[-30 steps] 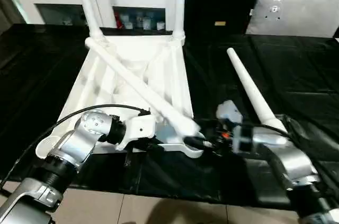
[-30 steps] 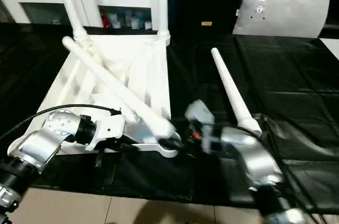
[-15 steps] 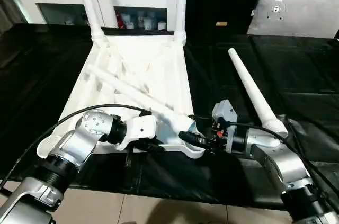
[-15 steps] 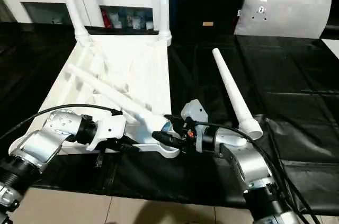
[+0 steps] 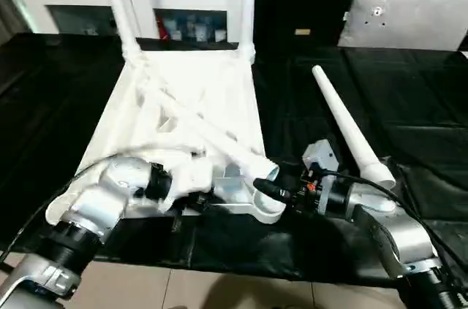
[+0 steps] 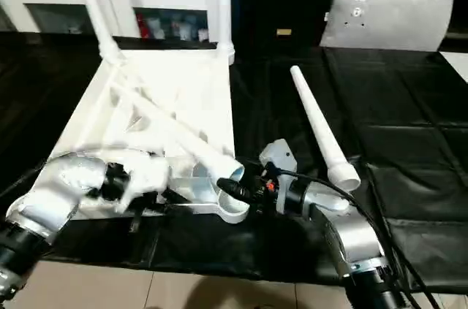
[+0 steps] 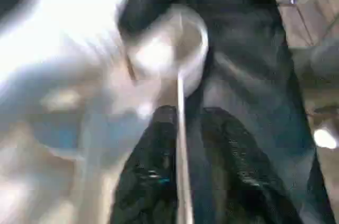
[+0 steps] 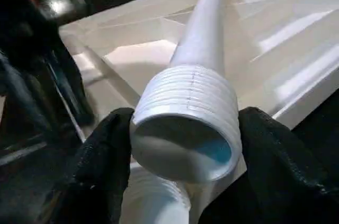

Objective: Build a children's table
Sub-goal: Insert table leg to table base

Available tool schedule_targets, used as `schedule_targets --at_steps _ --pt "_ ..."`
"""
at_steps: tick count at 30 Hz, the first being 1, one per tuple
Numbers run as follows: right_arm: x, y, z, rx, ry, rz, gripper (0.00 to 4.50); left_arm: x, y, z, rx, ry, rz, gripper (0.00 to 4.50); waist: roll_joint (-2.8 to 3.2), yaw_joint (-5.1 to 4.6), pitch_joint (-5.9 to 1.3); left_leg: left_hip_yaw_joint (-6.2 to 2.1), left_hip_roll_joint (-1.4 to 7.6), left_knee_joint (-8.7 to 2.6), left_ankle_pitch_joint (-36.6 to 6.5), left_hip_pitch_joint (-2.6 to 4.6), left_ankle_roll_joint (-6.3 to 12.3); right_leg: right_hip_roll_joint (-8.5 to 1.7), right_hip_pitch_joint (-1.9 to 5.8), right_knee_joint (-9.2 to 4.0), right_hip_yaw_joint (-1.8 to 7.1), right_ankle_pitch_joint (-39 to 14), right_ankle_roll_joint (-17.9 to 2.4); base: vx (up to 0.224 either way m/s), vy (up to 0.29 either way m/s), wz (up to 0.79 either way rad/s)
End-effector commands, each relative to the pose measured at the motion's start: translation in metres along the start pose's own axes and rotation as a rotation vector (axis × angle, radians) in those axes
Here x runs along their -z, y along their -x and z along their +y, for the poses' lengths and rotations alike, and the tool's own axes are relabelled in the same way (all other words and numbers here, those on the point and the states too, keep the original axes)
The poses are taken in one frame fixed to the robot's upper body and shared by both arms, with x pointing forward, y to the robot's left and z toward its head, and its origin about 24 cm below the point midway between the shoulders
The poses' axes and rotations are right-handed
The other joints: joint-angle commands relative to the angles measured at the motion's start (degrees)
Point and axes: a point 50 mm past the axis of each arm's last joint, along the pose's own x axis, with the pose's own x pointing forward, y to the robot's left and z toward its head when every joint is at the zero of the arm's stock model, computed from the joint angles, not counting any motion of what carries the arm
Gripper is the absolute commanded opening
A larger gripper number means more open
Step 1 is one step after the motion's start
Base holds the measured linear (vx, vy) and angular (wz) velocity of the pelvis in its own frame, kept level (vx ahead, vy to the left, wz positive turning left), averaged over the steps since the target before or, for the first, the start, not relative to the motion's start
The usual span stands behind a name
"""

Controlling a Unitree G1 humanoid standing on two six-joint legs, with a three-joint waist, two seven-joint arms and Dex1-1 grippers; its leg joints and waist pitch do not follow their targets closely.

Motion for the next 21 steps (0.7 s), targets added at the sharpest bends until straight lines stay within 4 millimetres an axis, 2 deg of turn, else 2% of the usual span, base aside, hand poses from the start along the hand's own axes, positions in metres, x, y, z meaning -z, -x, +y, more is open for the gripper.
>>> schedule_targets --at_steps 1,2,3,7,9,10,11,12,13,15,17,19,21 --pt "-0.006 0.002 -0.001 0.021 0.001 -0.033 2.77 -0.006 0.006 0.002 -0.022 0.022 -0.044 1.17 -0.17 -0.19 -4.14 0.08 1.51 -3.65 -8.07 -0.19 2.35 -3.31 3.48 -3.5 2.55 -12.46 -12.85 0.0 0.0 0.0" --pt "-0.007 0.002 -0.001 0.027 -0.004 -0.042 2.77 -0.009 0.009 0.003 -0.038 0.039 -0.066 1.39 -0.23 -0.23 -4.13 0.16 1.41 -3.58 -8.44 -0.15 2.2 -3.31 3.43 -3.61 2.56 -14.08 -12.28 0.0 0.0 0.0" --pt "-0.008 0.002 -0.001 0.033 -0.01 -0.053 2.77 -0.012 0.013 0.005 -0.072 0.067 -0.099 1.4 -0.13 -0.27 -4.05 0.08 1.42 -3.64 -8.88 -0.12 2.13 -3.24 3.33 -3.86 2.52 -15.58 -11.66 0.0 0.0 0.0" --pt "-0.01 0.001 -0.001 0.053 -0.025 -0.085 2.77 -0.015 0.027 0.015 -0.23 0.202 -0.174 1.67 -0.04 -0.51 -3.98 0.07 1.38 -3.52 -9.6 -0.12 1.49 -3.12 3.24 -3.78 2.41 -16.4 -11.64 0.0 0.0 0.0" --pt "-0.011 0.001 -0.001 0.054 -0.026 -0.087 2.77 -0.014 0.028 0.016 -0.242 0.215 -0.175 1.86 -0.04 -0.65 -3.97 0.01 1.18 -3.52 -9.79 -0.19 1.75 -2.99 3.25 -4.05 2.36 -17.79 -10.73 0.0 0.0 0.0" --pt "-0.011 0.001 -0.001 0.059 -0.033 -0.097 2.77 -0.012 0.03 0.016 -0.279 0.27 -0.183 1.9 -0.04 -0.7 -4.03 -0.02 1.19 -3.51 -9.52 -0.15 1.82 -2.97 3.23 -4.03 2.39 -17.68 -10.4 0.0 0.0 0.0" --pt "-0.013 0.001 0.0 0.067 -0.04 -0.114 2.77 -0.009 0.033 0.017 -0.328 0.345 -0.206 2.1 0.01 -0.83 -4.16 0.03 1.27 -3.41 -8.8 -0.2 1.61 -2.96 3.3 -3.58 2.43 -15.92 -10.94 0.0 0.0 0.0" --pt "-0.015 0.001 0.0 0.071 -0.051 -0.137 2.77 -0.006 0.035 0.019 -0.397 0.43 -0.245 2.1 -0.03 -0.99 -4.13 0.05 1.28 -3.33 -8.81 -0.25 1.76 -2.89 3.28 -3.47 2.39 -15.06 -11.4 0.0 0.0 0.0" --pt "-0.015 0.001 0.0 0.071 -0.053 -0.141 2.77 -0.006 0.035 0.019 -0.408 0.442 -0.253 2.2 -0.11 -1.01 -4.08 0.01 1.2 -3.32 -8.71 -0.32 2.05 -2.93 3.33 -3.66 2.32 -15.24 -11.54 0.0 0.0 0.0" --pt "-0.021 0.0 0.002 0.074 -0.073 -0.183 2.77 -0.004 0.036 0.026 -0.537 0.598 -0.369 2.26 -0.26 -1.17 -4.09 0.18 1.01 -3.06 -8.58 -0.49 2.29 -2.86 3.44 -3.78 2.24 -16.15 -11.62 0.0 0.0 0.0" --pt "-0.026 -0.001 0.003 0.072 -0.091 -0.218 2.77 -0.005 0.032 0.034 -0.632 0.774 -0.52 2.27 -0.38 -0.93 -4.08 0.13 0.93 -2.93 -8.69 -0.4 2.85 -2.87 3.29 -4.27 2.11 -17.55 -11.21 0.0 0.0 0.0" --pt "-0.028 -0.002 0.005 0.066 -0.093 -0.228 2.76 -0.005 0.03 0.037 -0.656 0.842 -0.569 2.66 -0.46 -0.98 -4.03 0.14 0.89 -2.85 -8.97 -0.48 2.94 -2.75 3.24 -4.21 2.0 -18.4 -10.71 0.0 0.0 0.0" --pt "-0.028 -0.003 0.007 0.058 -0.093 -0.229 2.76 -0.002 0.024 0.042 -0.695 0.953 -0.647 2.73 -0.78 -0.99 -3.93 0.1 0.6 -2.83 -9.19 -0.71 3.51 -2.61 3.31 -4.79 1.81 -20.86 -9.11 0.0 0.0 0.0"
